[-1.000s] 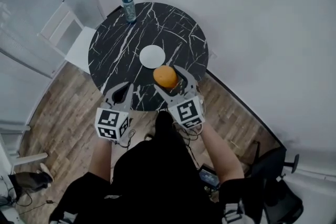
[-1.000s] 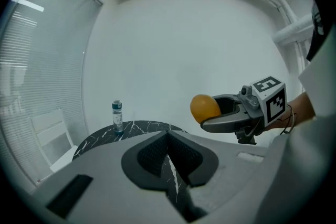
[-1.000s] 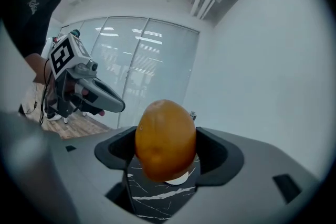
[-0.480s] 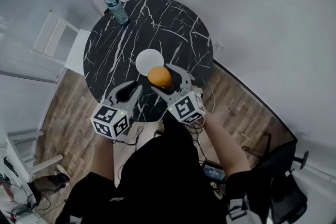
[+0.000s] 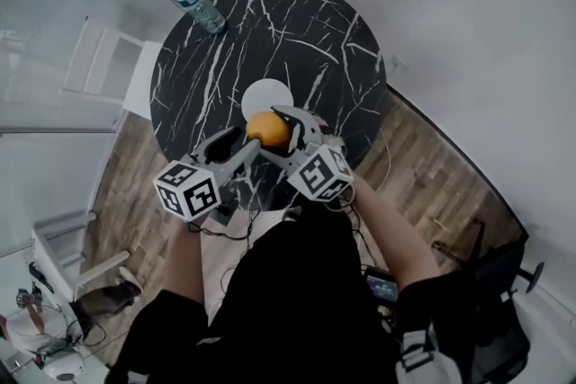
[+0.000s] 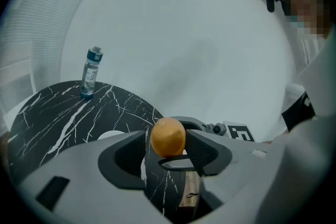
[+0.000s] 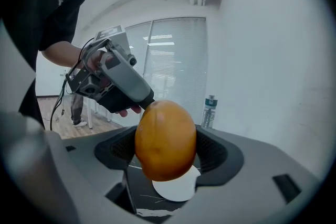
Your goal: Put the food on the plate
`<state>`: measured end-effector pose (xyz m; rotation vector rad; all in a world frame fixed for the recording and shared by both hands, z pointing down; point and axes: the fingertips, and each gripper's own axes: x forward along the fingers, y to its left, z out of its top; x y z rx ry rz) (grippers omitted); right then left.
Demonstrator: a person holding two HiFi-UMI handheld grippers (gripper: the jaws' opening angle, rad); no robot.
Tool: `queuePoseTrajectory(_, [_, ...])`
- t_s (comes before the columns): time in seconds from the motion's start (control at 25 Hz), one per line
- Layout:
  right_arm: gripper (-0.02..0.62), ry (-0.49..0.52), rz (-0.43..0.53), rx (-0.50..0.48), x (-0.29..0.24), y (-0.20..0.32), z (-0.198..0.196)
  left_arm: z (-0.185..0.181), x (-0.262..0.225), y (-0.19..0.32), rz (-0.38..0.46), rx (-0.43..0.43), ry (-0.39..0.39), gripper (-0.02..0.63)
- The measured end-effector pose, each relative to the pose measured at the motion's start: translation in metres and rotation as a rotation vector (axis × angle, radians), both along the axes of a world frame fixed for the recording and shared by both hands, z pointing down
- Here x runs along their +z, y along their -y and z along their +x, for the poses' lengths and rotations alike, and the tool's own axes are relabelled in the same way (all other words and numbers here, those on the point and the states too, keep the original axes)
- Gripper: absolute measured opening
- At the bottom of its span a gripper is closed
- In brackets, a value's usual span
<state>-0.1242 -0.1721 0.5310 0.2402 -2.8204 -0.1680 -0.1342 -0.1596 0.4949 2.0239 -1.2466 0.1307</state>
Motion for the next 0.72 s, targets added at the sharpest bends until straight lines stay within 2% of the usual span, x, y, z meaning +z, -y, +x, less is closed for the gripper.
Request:
queuePoseTrajectory(0.12, [0.331,0.013,0.021,-0.047,0.000,-0.001,-0.010,-0.003,0.005,0.007,-0.024,-0.014,-0.083,0.239])
queuePoseTrajectory(0.2, [0.331,0.029,0.039,-0.086,-0.002,-0.002,-0.016,-0.005,0.005,0.013,-0.024,-0.022,-0.106,0.252])
queuePoseTrajectory(0.48, [0.331,0.024,0.004,-0.125,0.008,0.017,-0.026,-0.011,0.019,0.039,-0.041,-0.036,-0.050,0.247])
queuePoseTrajectory(0.6, [0.331,-0.005,-0.006,-0.131,0.018,0.025,-0.026,-0.011,0.028,0.047,-0.062,-0.035,-0.053,0.245])
queuePoseTrajectory(0.72, [0.331,-0.036,-0.026,-0.121,0.031,0.031,-0.026,-0.010,0.038,0.053,-0.069,-0.035,-0.018,0.242])
